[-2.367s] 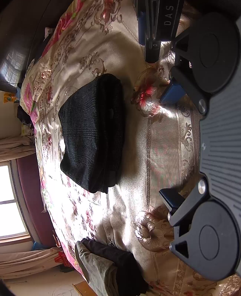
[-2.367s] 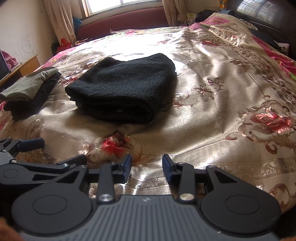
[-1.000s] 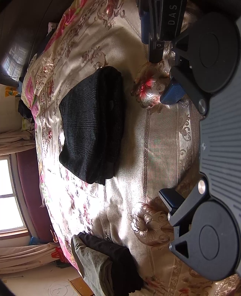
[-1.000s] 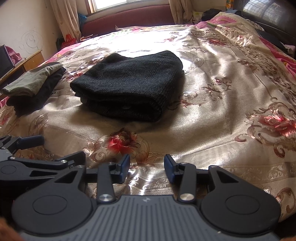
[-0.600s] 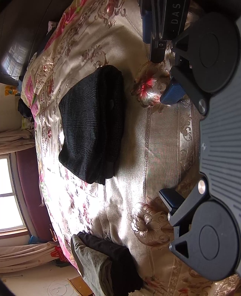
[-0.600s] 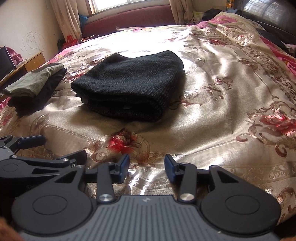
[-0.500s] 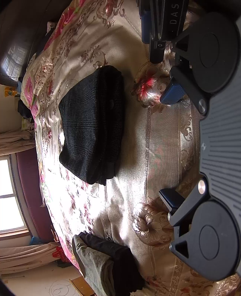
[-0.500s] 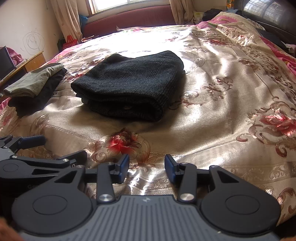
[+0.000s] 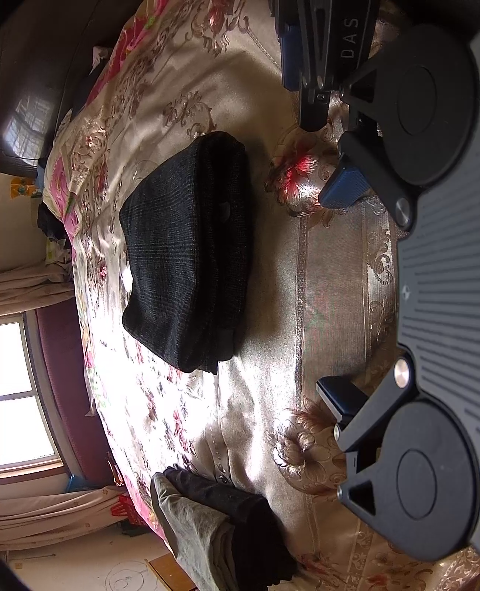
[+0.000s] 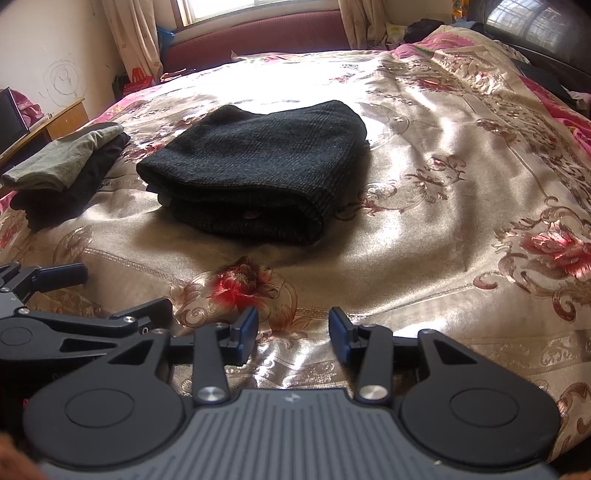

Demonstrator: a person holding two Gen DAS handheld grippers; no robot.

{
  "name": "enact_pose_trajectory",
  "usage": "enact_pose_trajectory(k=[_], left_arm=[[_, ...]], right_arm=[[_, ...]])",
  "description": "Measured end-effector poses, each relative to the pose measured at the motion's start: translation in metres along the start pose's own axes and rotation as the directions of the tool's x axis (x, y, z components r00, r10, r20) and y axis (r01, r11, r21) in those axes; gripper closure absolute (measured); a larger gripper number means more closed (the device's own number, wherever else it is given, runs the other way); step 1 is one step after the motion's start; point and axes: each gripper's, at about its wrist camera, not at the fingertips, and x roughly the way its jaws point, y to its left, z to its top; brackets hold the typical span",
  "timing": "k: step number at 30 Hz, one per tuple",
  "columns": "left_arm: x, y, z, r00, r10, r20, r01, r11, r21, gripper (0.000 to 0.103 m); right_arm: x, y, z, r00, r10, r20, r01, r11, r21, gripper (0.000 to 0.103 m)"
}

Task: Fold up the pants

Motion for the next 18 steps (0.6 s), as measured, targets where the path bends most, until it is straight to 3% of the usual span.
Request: enact_pose_trajectory(k=[18], left_arm=[[-0.0052, -0.0041, 0.0032, 1.000, 0.013, 0.025, -0.013, 1.000, 0.009, 0.000]], right_arm=[[-0.0064, -0.0030, -0.0004, 1.000, 0.000, 0.030, 0.000, 1.000, 0.009, 0.059]])
